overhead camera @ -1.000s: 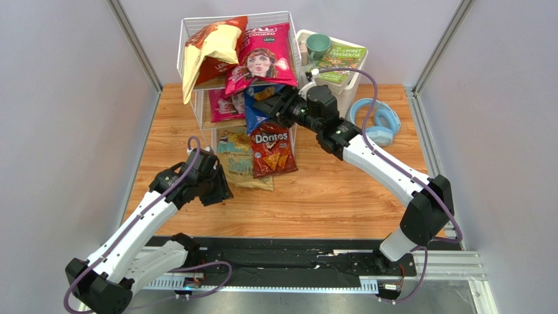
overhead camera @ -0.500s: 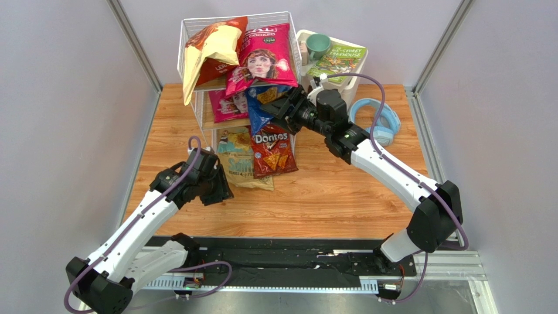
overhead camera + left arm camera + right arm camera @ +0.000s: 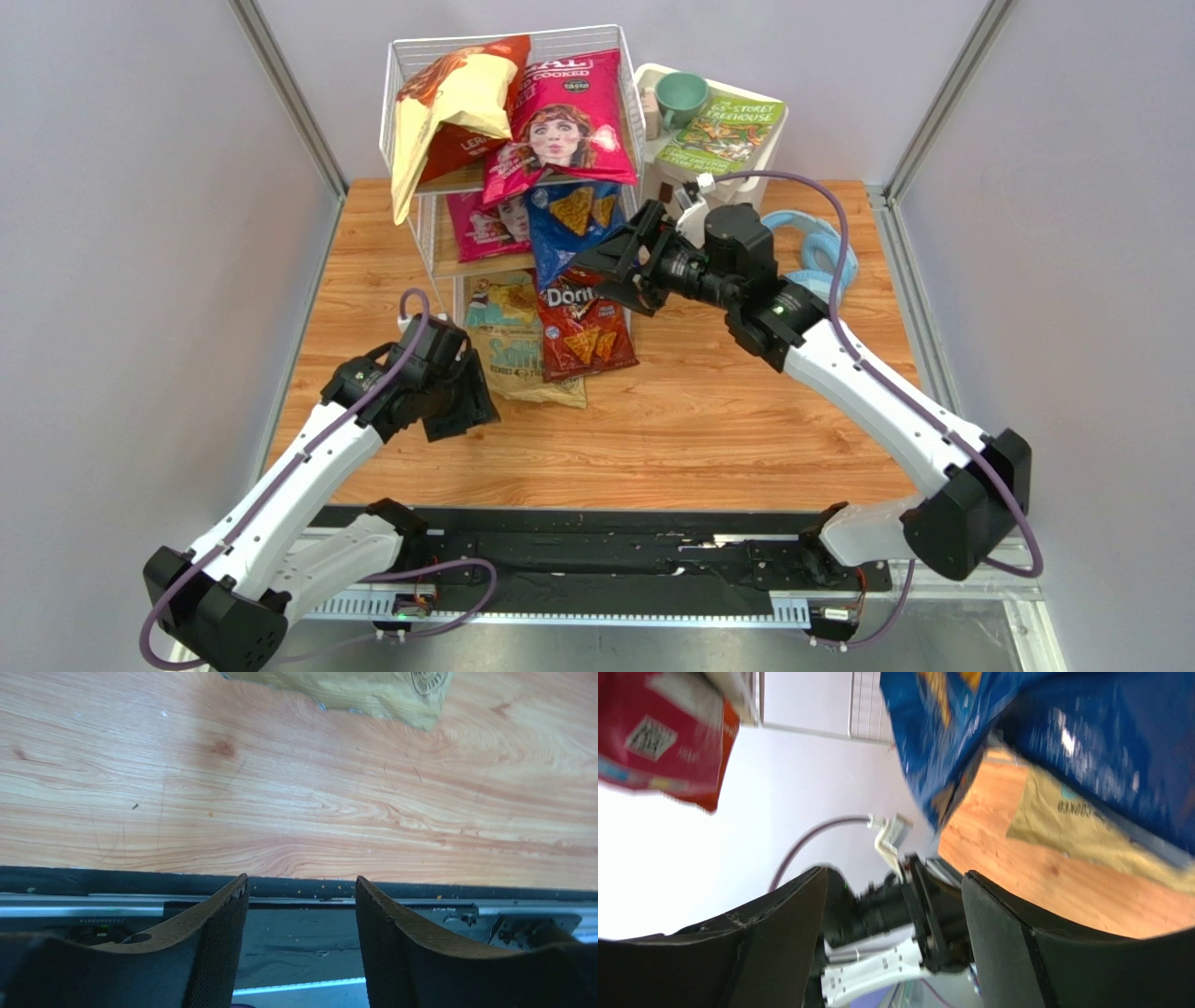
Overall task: Place and organize the chips bags onto the shelf
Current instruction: Place the potato chip on the shelf, then reset both arms
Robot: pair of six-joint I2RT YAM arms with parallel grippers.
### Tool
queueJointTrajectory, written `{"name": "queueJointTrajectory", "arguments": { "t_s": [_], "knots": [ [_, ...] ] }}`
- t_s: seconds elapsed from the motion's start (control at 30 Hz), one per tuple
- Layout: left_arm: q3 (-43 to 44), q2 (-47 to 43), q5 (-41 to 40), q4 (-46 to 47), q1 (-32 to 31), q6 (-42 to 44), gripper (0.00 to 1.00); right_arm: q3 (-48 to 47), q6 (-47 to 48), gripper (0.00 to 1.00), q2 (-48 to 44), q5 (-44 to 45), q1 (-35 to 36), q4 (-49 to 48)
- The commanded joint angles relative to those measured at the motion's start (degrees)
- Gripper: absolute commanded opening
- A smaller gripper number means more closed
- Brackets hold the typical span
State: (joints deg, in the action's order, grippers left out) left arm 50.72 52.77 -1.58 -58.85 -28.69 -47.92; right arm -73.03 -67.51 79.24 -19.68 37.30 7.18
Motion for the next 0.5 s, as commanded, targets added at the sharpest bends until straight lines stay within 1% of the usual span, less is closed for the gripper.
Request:
{"name": "queueJointTrajectory", "arguments": {
  "t_s": [0.0,0.03,0.1,0.13,0.17,0.2,0.23,0.27,0.3,0.37,0.4,0.43,0.47],
  "knots": [
    [5.3,2.7,-3.4,-2.6,1.7,0.3,0.65,-2.5,5.3,0.77,-7.3,-3.1,-0.3,12.7],
    [6.4,3.3,-3.5,-2.6,2.1,0.4,0.67,-2.0,5.7,0.77,-8.4,-3.3,-0.5,16.5],
    [7.3,4.9,-3.7,-3.0,3.2,0.2,0.68,-0.7,6.6,0.77,-11.2,-4.0,-2.2,19.2],
    [8.0,5.3,-3.7,-3.5,3.6,0.2,0.68,-0.6,7.2,0.77,-13.8,-3.6,-3.3,24.1],
    [8.3,5.7,-4.0,-4.6,4.1,0.0,0.68,-0.6,8.0,0.77,-15.0,-3.6,-4.7,26.5],
    [8.4,6.1,-4.1,-5.2,5.4,-0.1,0.68,-0.4,9.8,0.77,-16.1,-4.2,-8.1,28.3],
    [8.5,6.3,-4.0,-5.9,6.1,-0.1,0.68,0.3,10.7,0.76,-18.5,-4.6,-9.8,31.5],
    [8.6,6.2,-4.0,-7.1,6.9,-0.2,0.68,0.4,11.9,0.76,-19.2,-4.6,-11.4,33.2],
    [8.5,5.8,-4.0,-7.9,8.1,-0.4,0.68,0.6,12.8,0.76,-20.0,-4.6,-14.9,36.6],
    [8.7,4.2,-4.7,-10.0,9.3,-1.0,0.68,1.9,14.9,0.76,-21.2,-4.3,-17.9,39.1],
    [9.0,3.5,-5.4,-10.8,10.1,-1.3,0.68,2.5,15.6,0.75,-21.4,-2.8,-20.6,41.9],
    [9.1,3.0,-6.1,-11.6,10.5,-2.1,0.68,3.3,15.6,0.74,-20.9,-1.9,-21.8,43.4],
    [9.3,1.9,-7.3,-13.1,10.8,-2.2,0.69,3.9,15.7,0.68,-20.4,-1.7,-23.7,44.3]
  ]
}}
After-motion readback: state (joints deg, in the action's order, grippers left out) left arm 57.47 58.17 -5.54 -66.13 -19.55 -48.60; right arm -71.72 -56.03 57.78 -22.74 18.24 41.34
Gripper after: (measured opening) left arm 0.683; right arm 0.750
